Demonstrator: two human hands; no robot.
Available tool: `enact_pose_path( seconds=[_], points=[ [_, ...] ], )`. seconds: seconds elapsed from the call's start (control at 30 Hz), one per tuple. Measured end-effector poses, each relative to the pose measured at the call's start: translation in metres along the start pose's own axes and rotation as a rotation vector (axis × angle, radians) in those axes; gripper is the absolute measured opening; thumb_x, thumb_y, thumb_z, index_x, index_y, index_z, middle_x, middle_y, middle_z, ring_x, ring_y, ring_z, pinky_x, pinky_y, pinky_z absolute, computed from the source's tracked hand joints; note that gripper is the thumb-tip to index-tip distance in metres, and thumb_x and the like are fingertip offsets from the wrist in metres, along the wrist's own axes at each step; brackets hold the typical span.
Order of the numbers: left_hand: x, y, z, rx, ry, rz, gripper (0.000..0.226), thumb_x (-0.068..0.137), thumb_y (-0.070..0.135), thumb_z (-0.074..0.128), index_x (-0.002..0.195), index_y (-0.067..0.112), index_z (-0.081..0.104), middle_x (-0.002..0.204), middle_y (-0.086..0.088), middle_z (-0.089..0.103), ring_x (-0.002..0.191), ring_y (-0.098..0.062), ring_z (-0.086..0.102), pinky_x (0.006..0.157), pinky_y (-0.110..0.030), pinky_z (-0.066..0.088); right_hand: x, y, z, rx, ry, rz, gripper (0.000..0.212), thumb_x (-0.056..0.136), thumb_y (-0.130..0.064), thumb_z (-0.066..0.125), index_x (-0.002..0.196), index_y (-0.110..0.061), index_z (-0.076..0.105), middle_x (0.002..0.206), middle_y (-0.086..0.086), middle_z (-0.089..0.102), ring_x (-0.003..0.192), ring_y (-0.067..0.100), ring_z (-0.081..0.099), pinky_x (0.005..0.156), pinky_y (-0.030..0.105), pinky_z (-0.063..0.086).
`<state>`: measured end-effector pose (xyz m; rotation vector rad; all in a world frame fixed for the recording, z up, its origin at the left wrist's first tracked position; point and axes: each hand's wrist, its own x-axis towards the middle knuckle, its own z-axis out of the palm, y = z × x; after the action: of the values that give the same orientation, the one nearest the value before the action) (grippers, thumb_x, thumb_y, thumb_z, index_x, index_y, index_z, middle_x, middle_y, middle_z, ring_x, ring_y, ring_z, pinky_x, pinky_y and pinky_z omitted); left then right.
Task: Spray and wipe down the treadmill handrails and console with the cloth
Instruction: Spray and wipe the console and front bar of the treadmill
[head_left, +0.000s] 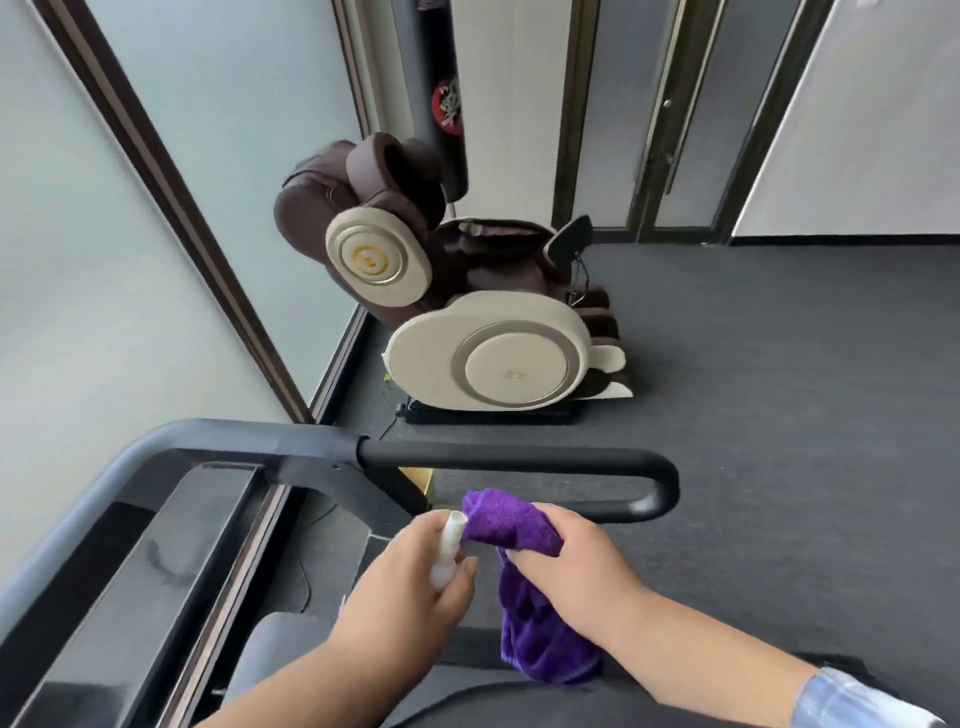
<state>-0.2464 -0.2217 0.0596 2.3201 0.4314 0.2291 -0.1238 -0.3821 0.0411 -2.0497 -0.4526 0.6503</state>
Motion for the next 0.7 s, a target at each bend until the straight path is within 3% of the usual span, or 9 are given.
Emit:
enact_pose_path(
  seconds=[0.07, 0.17, 0.4, 0.5, 0.7],
  points=[
    [0.021, 0.034, 0.036, -0.012, -0.05, 0.059, 0.021, 0.084, 0.051, 0.053, 0.103, 0.055, 0.045, 0.104, 0.03, 0.055, 0.095, 0.003, 0.056, 0.073, -0.017, 0.042, -0.005, 0.023, -0.045, 0.016, 0.064, 0.023, 0.034, 0.076, -0.048, 0.067, 0.104, -0.065, 0.057, 0.098, -0.032, 0.067, 0.088, -0.012, 0.062, 0.076, 0.017, 0.047],
    [0.051, 0.082, 0.088, -0.008, -0.107, 0.126, 0.016, 0.089, 0.035, 0.063, 0.093, 0.043, 0.05, 0.1, 0.027, 0.055, 0.091, 0.001, 0.055, 0.07, -0.016, 0.04, -0.013, 0.062, -0.103, 0.069, 0.172, 0.089, 0.032, 0.074, -0.049, 0.068, 0.102, -0.062, 0.058, 0.091, -0.028, 0.069, 0.081, -0.008, 0.065, 0.078, 0.022, 0.051],
    [0.095, 0.164, 0.192, -0.03, -0.317, 0.268, 0.02, 0.09, 0.033, 0.063, 0.085, 0.042, 0.046, 0.097, 0.027, 0.055, 0.086, 0.001, 0.055, 0.068, -0.01, 0.038, -0.048, 0.141, -0.198, 0.174, 0.395, 0.267, 0.025, 0.082, -0.045, 0.07, 0.103, -0.055, 0.062, 0.089, -0.03, 0.069, 0.081, -0.011, 0.064, 0.069, 0.013, 0.046],
    [0.112, 0.187, 0.23, -0.063, -0.435, 0.279, 0.021, 0.09, 0.036, 0.066, 0.087, 0.043, 0.046, 0.096, 0.032, 0.055, 0.084, 0.005, 0.056, 0.068, -0.006, 0.038, -0.053, 0.165, -0.223, 0.205, 0.545, 0.336, 0.016, 0.084, -0.041, 0.072, 0.094, -0.05, 0.064, 0.086, -0.032, 0.068, 0.079, -0.01, 0.064, 0.067, 0.011, 0.045],
    [0.161, 0.237, 0.292, -0.232, -0.658, 0.277, 0.023, 0.087, 0.045, 0.07, 0.095, 0.047, 0.048, 0.092, 0.036, 0.061, 0.082, 0.01, 0.06, 0.064, -0.004, 0.042, -0.041, 0.182, -0.272, 0.258, 0.723, 0.384, 0.014, 0.082, -0.043, 0.07, 0.094, -0.047, 0.066, 0.088, -0.028, 0.07, 0.081, -0.008, 0.064, 0.071, 0.014, 0.048]
  ],
)
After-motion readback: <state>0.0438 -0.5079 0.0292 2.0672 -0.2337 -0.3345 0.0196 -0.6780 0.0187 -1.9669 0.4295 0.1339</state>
